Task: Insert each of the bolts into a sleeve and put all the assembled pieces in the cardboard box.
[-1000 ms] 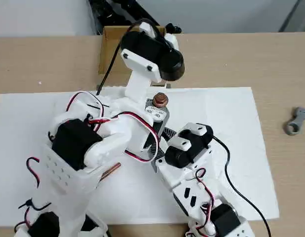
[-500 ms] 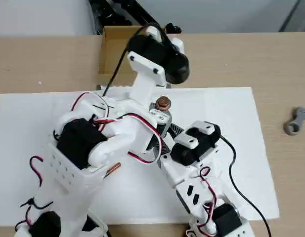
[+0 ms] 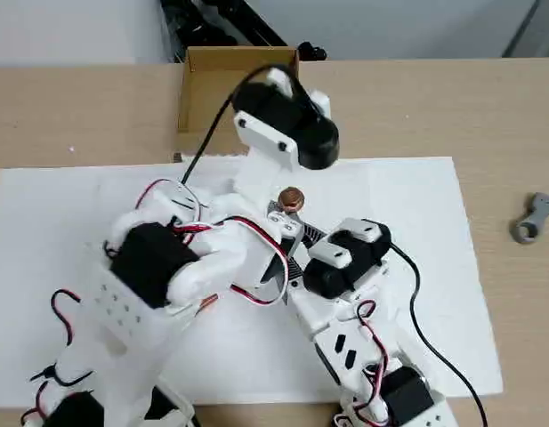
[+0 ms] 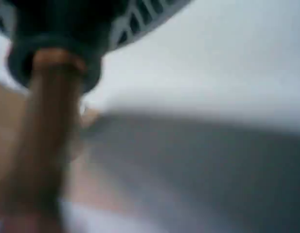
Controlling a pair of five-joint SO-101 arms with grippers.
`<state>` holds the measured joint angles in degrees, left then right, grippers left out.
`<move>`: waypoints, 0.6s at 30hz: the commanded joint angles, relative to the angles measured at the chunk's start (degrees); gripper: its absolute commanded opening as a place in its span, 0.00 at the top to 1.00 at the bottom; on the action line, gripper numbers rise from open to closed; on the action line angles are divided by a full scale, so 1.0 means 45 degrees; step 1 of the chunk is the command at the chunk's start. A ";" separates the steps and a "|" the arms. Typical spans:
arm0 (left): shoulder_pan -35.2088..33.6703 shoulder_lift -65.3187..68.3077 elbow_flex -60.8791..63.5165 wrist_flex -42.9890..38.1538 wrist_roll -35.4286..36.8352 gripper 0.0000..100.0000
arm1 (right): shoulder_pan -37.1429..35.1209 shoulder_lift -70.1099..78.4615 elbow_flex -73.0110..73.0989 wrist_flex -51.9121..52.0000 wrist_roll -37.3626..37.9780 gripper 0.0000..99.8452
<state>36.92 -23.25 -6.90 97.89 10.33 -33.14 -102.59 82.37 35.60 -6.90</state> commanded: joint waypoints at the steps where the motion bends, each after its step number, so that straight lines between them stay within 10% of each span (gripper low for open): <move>1: -0.0059 -0.0254 0.0635 -0.0352 -0.0176 0.91 | 0.0068 -0.0049 -0.0234 -0.0264 0.0078 1.00; 14: -0.3770 -0.0332 -0.1397 0.0586 -0.0098 0.87 | 0.0928 0.0733 -0.1094 -0.1123 0.0078 1.00; 18: -0.5001 -0.0332 -0.1221 0.0586 0.2520 0.87 | 0.1495 0.3214 -0.2208 -0.2295 0.0098 1.00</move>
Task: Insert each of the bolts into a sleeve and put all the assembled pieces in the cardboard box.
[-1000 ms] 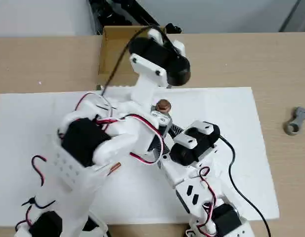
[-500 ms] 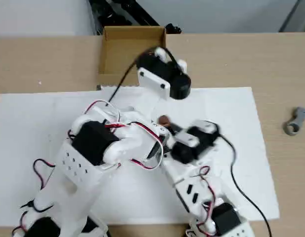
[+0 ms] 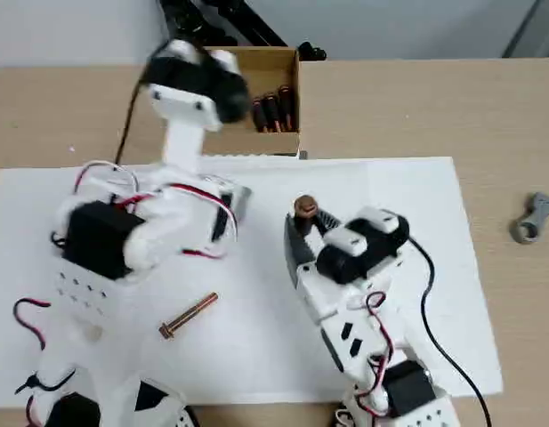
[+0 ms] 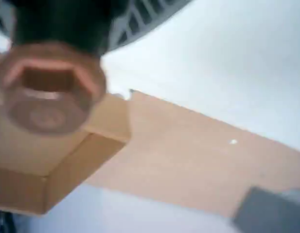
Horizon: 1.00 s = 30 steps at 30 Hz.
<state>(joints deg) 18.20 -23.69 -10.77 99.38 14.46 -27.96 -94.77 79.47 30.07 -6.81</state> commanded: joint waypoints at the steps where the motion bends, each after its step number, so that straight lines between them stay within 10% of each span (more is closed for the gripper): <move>1: -0.1114 -0.0234 -0.0127 0.0254 0.1778 0.87 | 0.0400 0.2256 -0.2032 -0.1514 0.0059 1.00; 15: -0.2794 -0.0234 0.3272 0.0254 -0.0274 0.87 | 0.1416 1.6596 -1.0960 -0.7238 -0.0039 1.00; 30: -0.2794 -0.0234 0.3272 0.0254 -0.0274 0.87 | 0.1162 2.8239 -2.0806 -0.7394 -0.0020 0.99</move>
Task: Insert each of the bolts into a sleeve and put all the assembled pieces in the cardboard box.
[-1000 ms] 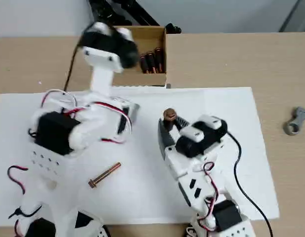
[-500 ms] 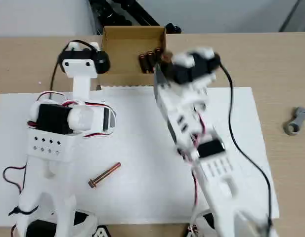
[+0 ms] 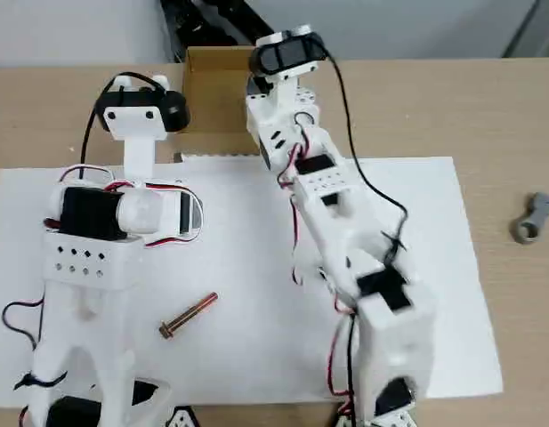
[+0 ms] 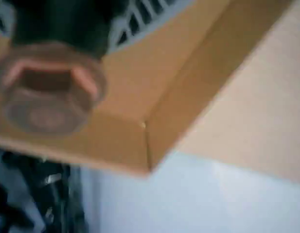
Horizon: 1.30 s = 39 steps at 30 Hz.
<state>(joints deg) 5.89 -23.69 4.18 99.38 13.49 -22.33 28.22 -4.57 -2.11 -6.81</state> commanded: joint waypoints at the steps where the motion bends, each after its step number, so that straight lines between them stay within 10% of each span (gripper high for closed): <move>1: -0.0059 -0.0234 -0.0049 0.0254 -0.0059 0.87 | -0.0127 0.1397 -0.2540 -0.0244 0.0000 0.99; 29: 0.0000 -0.0234 -0.0049 0.0254 -0.0059 0.87 | -0.0518 0.3897 -0.4161 -0.0205 0.0020 0.88; 39: 0.0059 -0.0098 0.0420 0.0313 -0.1407 0.87 | 0.0928 -0.0947 -0.4161 0.6027 -0.0039 0.89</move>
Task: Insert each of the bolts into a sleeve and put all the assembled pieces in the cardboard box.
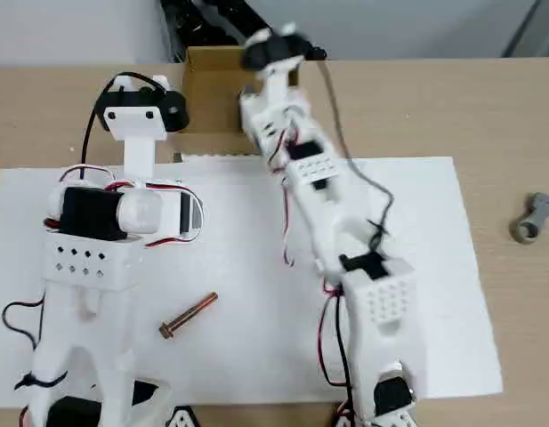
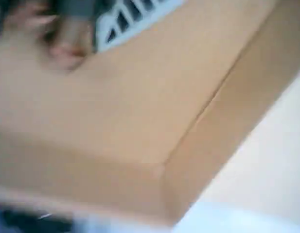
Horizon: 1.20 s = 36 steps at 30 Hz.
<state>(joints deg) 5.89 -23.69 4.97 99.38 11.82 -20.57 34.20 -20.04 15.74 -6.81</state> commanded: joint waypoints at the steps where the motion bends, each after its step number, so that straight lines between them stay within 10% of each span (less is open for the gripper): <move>1: 0.0059 -0.0098 0.0596 0.0313 -0.1543 0.87 | 0.0694 -0.2803 -0.0723 0.2901 -0.0059 0.89; 23: -0.0059 -0.0215 0.6320 0.0274 -1.0530 0.87 | 0.1241 -1.0950 -0.0645 1.3880 0.0000 1.00; 36: -0.0059 -0.0195 0.8606 -0.1543 -1.0921 0.90 | 0.1241 -1.3118 -0.0508 1.6029 -0.0059 1.00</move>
<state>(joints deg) 5.89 -23.60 42.24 96.04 -36.97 -15.56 -22.51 -20.40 87.30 -6.81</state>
